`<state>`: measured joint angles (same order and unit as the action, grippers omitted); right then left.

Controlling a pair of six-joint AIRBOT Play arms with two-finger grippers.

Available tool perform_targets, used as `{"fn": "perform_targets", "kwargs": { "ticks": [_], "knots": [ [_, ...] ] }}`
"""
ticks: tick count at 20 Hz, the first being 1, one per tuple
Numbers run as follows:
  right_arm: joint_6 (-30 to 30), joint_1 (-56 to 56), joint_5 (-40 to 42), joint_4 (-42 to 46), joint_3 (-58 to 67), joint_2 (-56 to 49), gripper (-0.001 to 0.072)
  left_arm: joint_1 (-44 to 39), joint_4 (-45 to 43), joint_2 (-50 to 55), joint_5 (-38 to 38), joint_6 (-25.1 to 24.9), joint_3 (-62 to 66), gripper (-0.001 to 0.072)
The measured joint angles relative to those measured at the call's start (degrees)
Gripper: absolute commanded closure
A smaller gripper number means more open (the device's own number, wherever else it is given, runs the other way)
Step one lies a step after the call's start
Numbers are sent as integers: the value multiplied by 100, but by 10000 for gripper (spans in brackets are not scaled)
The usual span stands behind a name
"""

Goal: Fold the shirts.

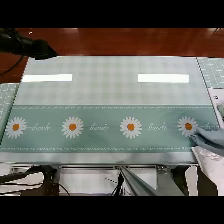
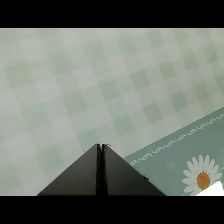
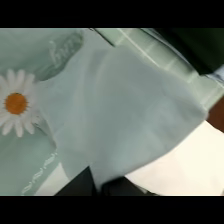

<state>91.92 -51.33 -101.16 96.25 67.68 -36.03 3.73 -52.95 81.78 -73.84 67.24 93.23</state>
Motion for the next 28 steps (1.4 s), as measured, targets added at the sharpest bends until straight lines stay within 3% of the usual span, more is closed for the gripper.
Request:
{"fn": "perform_targets", "kwargs": {
  "ticks": [6, 10, 11, 12, 15, 21, 23, 24, 25, 28],
  "knots": [
    [-63, -199, -413, 1766, 70, 28, 688, -68, -2, 457, 284, -358, 0, 676],
    [-254, -223, -485, 2400, 74, 55, 685, -26, -11, 723, 514, -487, 2, 676],
    [-289, -225, -487, 2481, 72, 57, 618, -13, -17, 782, 575, -518, 2, 676],
    [-326, -229, -492, 2551, 66, 59, 507, -4, -15, 826, 647, -544, 4, 676],
    [-393, -229, -490, 2852, 66, 63, 326, 17, -17, 905, 774, -608, 4, 675],
    [-557, -229, -374, 3327, 63, 94, 307, 26, -20, 938, 848, -647, 13, 665],
    [-581, -229, -133, 3213, 68, 96, 305, 31, -20, 896, 778, -649, 17, 497],
    [-592, -229, 35, 3012, 68, 96, 257, 42, -17, 863, 745, -649, 17, 405],
    [-632, -229, 247, 2728, 68, 96, 158, 50, -20, 820, 699, -649, 20, 337],
    [-861, -229, 1189, 1174, 120, 96, 138, 72, -20, 579, 610, -651, 22, 300]
  ]
}}
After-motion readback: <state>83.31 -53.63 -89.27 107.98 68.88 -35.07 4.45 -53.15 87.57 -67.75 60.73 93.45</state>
